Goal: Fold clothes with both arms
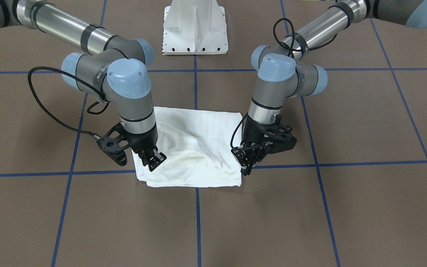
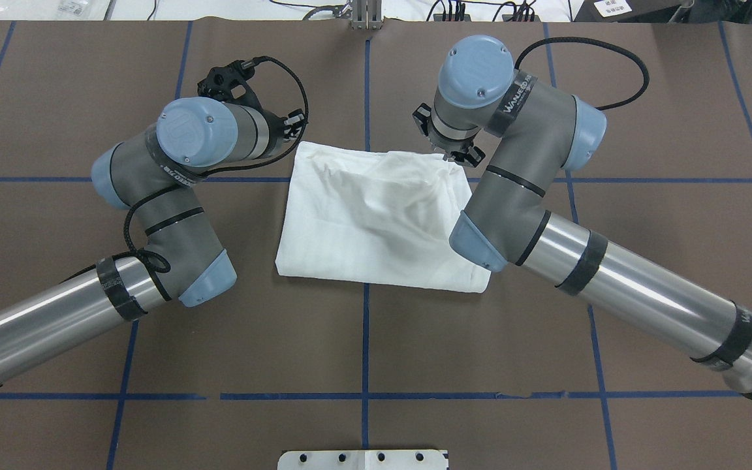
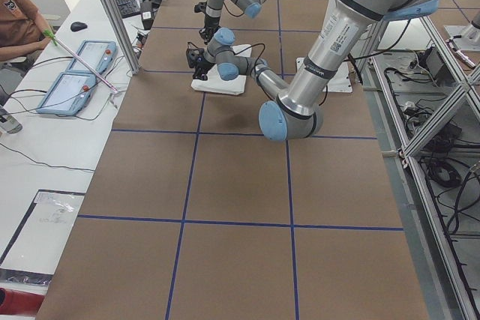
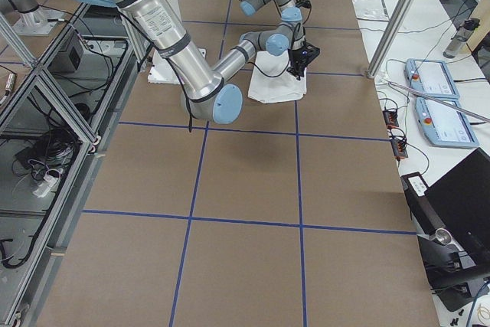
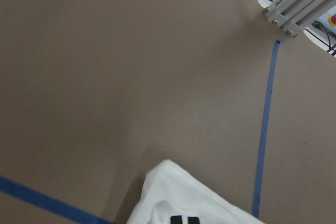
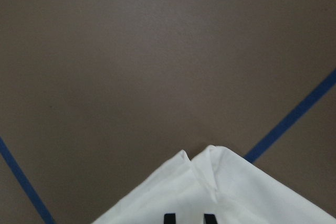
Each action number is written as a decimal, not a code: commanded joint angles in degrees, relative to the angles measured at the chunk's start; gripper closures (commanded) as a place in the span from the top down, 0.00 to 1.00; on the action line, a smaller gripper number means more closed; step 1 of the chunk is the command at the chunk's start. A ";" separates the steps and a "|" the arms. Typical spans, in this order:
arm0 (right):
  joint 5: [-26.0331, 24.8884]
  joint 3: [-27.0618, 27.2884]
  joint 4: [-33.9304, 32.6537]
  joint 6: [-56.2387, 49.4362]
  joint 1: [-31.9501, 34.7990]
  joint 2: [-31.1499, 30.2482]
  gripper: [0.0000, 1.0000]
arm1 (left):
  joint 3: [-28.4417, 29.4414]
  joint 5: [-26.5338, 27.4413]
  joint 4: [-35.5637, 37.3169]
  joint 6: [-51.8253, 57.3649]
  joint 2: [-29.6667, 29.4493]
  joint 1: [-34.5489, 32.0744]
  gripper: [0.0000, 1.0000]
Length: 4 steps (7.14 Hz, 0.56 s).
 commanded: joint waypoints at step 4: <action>15.77 3.24 3.35 -33.98 17.22 -13.76 1.00 | -4.85 -13.68 -2.01 20.48 7.24 -6.84 0.58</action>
